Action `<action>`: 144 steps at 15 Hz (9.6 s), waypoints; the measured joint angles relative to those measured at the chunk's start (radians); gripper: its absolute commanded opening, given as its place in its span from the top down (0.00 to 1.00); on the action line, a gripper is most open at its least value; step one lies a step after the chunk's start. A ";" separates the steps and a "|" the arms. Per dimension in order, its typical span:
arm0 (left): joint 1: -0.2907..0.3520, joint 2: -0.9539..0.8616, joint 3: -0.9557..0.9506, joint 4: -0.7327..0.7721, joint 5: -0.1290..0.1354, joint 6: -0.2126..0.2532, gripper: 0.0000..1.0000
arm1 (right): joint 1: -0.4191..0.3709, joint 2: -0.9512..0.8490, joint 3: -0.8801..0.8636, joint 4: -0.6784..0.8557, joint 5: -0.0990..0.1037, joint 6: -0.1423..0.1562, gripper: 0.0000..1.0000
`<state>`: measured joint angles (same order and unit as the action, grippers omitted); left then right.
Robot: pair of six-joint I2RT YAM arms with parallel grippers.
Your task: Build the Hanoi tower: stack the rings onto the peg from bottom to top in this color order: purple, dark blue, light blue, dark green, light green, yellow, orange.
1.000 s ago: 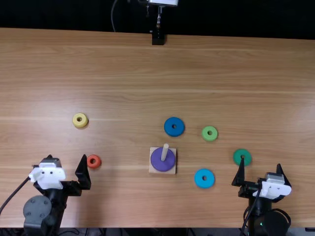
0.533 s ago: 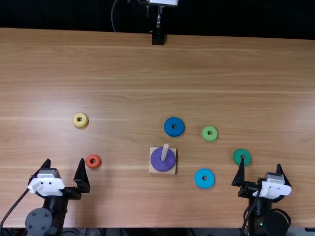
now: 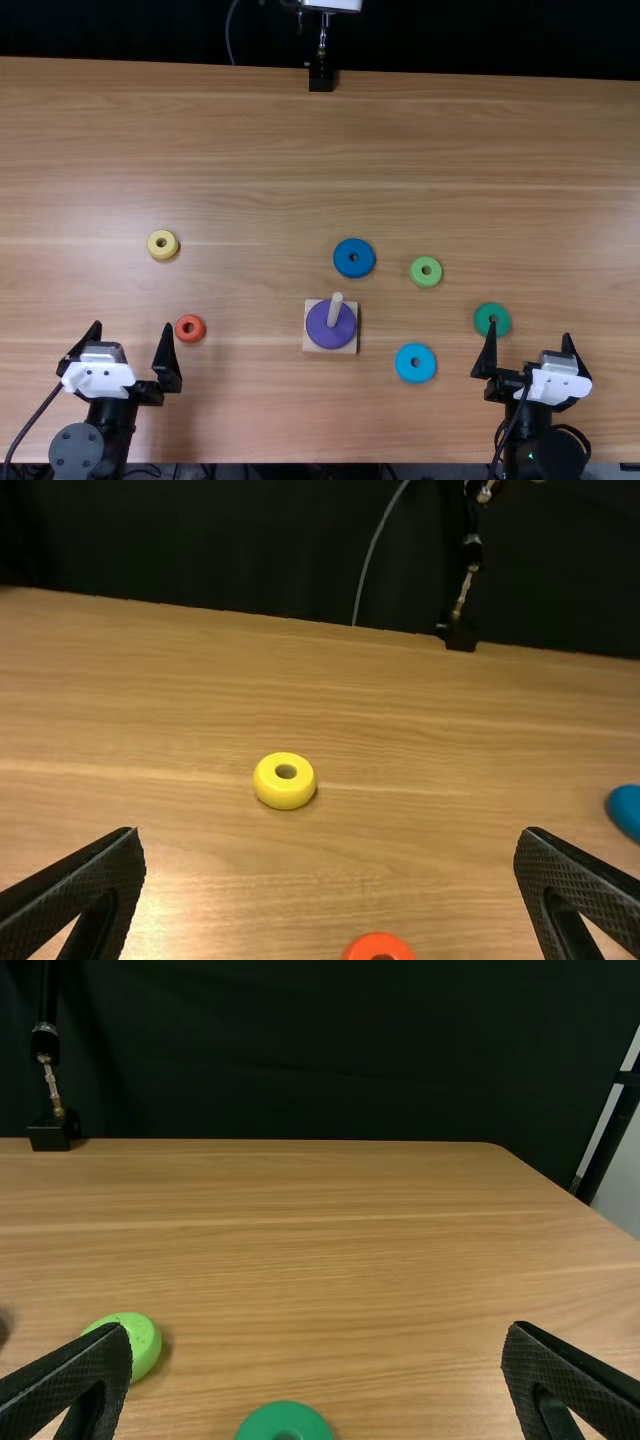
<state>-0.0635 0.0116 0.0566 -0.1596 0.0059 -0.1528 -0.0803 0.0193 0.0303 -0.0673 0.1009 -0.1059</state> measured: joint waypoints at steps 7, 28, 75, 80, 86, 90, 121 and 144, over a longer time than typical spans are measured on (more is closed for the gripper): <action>0.000 0.000 0.000 0.000 0.002 0.030 0.00 | 0.000 0.000 0.000 0.000 -0.001 0.000 0.00; 0.000 0.000 0.000 0.000 0.001 0.043 0.00 | 0.005 0.004 0.203 0.018 0.000 0.002 0.00; 0.000 0.000 -0.002 0.004 0.002 0.044 0.00 | 0.519 1.932 1.321 -0.492 -0.167 0.171 0.00; 0.000 0.000 -0.003 0.005 0.002 0.044 0.00 | 0.519 1.939 1.327 -0.490 -0.168 0.171 0.00; 0.000 0.000 -0.003 0.005 0.002 0.044 0.00 | 0.519 1.979 1.333 -0.492 -0.130 0.172 0.00; 0.000 0.000 -0.004 0.006 0.002 0.044 0.00 | 0.519 1.979 1.333 -0.493 -0.123 0.172 0.00; 0.000 0.000 -0.004 0.007 0.002 0.044 0.00 | 0.519 1.965 1.477 -0.800 -0.111 0.154 1.00; 0.000 0.000 -0.004 0.007 0.002 0.044 0.00 | 0.669 1.642 1.687 -1.125 -0.109 0.150 1.00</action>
<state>-0.0635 0.0116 0.0528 -0.1528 0.0078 -0.1085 0.5892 1.6615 1.7168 -1.1927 -0.0078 0.0441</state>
